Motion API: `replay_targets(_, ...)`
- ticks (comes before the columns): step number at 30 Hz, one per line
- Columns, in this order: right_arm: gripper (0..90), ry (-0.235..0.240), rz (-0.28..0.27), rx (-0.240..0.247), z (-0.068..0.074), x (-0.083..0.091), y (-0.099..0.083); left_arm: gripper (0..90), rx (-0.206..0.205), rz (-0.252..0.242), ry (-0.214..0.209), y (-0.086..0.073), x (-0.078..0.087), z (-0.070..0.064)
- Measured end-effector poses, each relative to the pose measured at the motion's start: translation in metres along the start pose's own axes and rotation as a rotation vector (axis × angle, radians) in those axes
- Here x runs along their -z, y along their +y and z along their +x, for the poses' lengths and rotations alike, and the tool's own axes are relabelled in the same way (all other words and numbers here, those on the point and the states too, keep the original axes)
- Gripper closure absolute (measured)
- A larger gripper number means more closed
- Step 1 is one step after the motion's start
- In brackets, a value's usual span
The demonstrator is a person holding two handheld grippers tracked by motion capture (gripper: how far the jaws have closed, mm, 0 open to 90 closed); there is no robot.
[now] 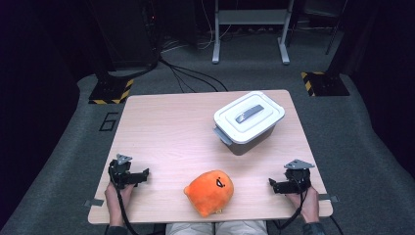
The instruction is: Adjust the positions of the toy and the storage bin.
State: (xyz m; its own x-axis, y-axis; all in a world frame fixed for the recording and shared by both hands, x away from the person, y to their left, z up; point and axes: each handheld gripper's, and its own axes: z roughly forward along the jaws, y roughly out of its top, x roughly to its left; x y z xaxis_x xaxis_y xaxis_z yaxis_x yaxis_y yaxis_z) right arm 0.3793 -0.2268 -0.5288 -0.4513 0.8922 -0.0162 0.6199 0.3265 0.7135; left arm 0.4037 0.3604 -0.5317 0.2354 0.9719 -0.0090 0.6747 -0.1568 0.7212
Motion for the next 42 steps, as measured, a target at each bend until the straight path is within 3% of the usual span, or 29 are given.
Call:
replay_targets(14,0.0,0.006,0.010,-0.001,-0.001,-0.001,0.002,0.3,0.003,0.001,0.001,0.000,0.000,0.000)
replay_targets(19,0.0,-0.004,0.009,-0.022,-0.001,0.000,0.003,0.3,0.003,0.002,0.002,0.000,0.000,-0.001)
replay_targets(27,0.0,0.030,-0.008,-0.036,0.004,0.011,0.005,0.3,0.003,0.001,0.003,0.000,0.000,-0.001)
replay_targets(32,0.0,0.047,-0.025,-0.025,0.009,0.019,0.010,0.4,0.003,0.000,0.003,0.000,0.000,-0.001)
replay_targets(42,0.0,0.089,-0.044,0.038,0.031,0.034,0.028,0.3,0.004,-0.001,0.004,0.000,0.000,-0.001)
